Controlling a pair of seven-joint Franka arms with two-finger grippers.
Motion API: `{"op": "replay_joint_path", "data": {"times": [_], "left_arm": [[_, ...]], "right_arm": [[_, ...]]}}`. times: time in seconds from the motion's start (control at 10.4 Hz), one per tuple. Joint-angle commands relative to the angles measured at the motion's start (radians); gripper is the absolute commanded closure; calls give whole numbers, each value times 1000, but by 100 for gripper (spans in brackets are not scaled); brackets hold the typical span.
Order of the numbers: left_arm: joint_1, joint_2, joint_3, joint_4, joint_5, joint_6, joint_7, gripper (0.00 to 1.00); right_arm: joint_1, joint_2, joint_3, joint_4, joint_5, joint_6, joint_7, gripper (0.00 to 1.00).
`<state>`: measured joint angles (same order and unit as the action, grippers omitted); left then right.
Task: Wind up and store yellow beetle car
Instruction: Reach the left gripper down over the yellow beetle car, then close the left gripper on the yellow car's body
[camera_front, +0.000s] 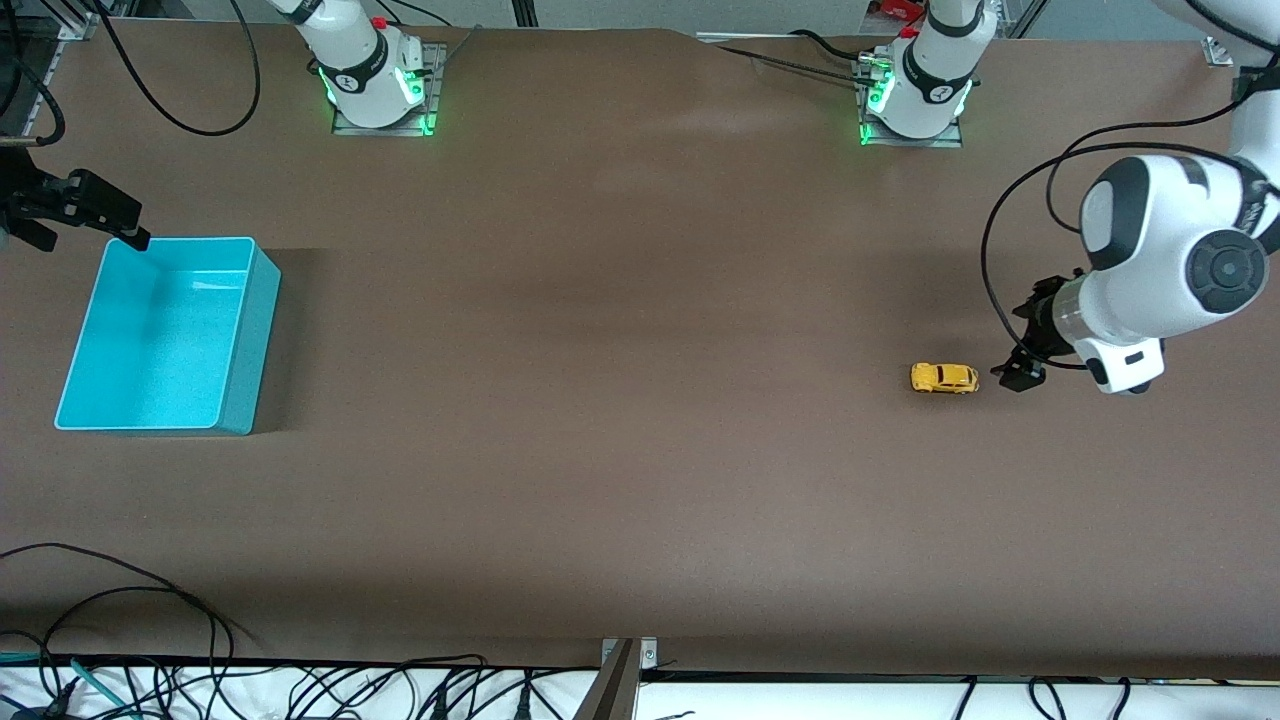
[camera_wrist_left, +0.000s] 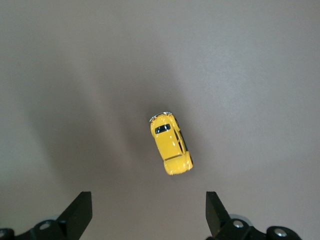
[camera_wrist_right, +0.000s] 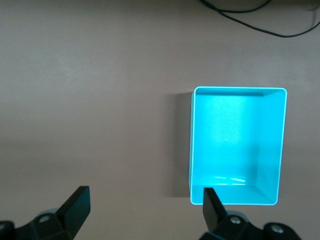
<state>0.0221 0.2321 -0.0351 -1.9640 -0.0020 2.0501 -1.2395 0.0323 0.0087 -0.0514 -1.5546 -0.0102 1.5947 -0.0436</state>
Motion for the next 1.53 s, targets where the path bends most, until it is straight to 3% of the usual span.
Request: {"op": "replay_joint_path", "data": {"times": [0.0, 0.57, 1.44], "left_arm": [[1, -25, -3, -103, -13, 134, -95, 0], [-16, 189, -3, -128, -9, 412, -230, 0], [-4, 222, 0, -144, 20, 458, -287, 1]], "right_arm": [[0, 4, 4, 18, -8, -4, 10, 0], [0, 4, 4, 18, -7, -4, 10, 0], [0, 5, 4, 18, -7, -2, 10, 0]]}}
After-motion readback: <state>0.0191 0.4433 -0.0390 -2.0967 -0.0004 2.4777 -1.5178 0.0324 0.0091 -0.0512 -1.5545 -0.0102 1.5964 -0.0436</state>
